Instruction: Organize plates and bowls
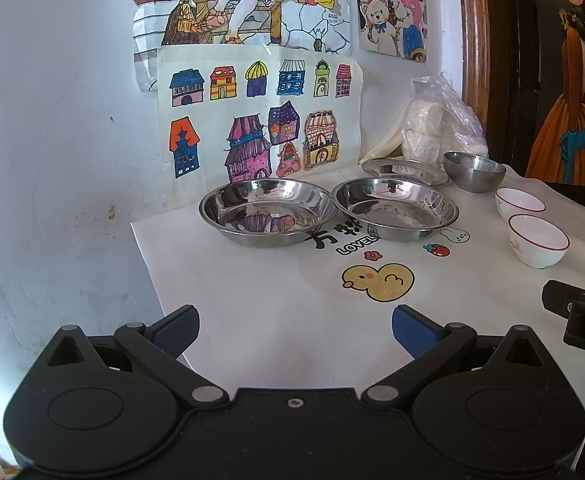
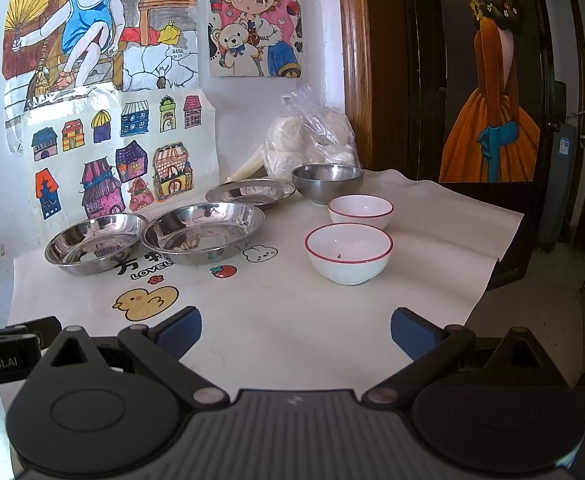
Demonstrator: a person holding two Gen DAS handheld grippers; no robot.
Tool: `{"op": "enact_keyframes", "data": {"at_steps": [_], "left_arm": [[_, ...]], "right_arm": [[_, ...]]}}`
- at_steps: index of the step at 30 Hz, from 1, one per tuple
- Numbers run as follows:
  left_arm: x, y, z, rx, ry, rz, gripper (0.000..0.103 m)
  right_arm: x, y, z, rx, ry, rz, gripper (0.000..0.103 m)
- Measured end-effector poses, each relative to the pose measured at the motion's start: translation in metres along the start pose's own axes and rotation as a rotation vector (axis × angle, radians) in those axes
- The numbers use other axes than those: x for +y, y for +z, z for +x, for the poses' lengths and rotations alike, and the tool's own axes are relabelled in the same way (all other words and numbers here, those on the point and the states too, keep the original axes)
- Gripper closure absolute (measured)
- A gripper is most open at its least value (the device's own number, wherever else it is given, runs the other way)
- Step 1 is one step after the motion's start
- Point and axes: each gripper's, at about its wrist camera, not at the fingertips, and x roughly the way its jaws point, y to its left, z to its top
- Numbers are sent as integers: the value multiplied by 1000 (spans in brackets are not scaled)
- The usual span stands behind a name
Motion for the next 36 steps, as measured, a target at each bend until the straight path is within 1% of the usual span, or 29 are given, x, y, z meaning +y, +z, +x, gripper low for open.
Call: {"op": "enact_keyframes", "data": {"at_steps": [36], "left_arm": [[-4, -3, 0, 5, 0, 5, 1]], "right_arm": [[0, 1, 1, 4, 0, 1, 0]]}}
